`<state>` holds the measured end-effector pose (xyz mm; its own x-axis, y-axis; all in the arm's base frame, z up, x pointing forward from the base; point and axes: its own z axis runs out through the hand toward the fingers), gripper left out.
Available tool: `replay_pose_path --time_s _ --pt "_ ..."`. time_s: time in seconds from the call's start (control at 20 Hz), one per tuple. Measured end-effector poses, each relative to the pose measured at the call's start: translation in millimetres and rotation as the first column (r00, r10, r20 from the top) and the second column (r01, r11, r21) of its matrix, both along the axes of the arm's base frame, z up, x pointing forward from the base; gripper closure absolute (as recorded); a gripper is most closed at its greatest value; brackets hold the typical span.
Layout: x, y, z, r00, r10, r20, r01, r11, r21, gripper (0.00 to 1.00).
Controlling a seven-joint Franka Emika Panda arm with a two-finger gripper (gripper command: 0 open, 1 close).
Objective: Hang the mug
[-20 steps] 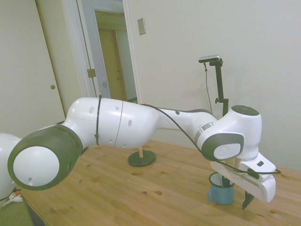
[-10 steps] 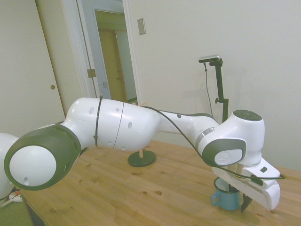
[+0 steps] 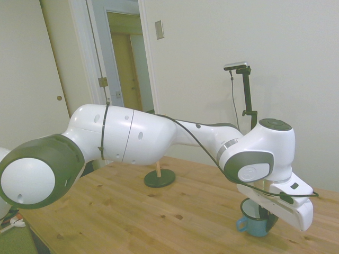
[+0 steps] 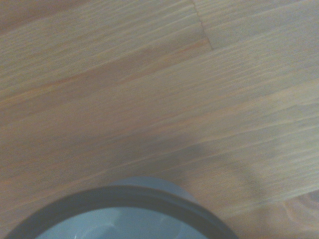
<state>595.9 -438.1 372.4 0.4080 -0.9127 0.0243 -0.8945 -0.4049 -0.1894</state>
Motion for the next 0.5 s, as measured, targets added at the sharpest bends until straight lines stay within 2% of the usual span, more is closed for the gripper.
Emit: replay_pose_path --time_s 0.1,0.2,0.5 --pt "-1.4 4.6 9.1 1.0 0.003 0.011 -0.003 1.0 -0.006 1.0" --pt "-4.8 10.5 29.8 1.0 0.008 0.03 -0.008 1.0 -0.015 1.0" --pt "-21.4 42.3 128.5 0.994 0.059 0.095 -0.053 0.996 -0.065 1.0"
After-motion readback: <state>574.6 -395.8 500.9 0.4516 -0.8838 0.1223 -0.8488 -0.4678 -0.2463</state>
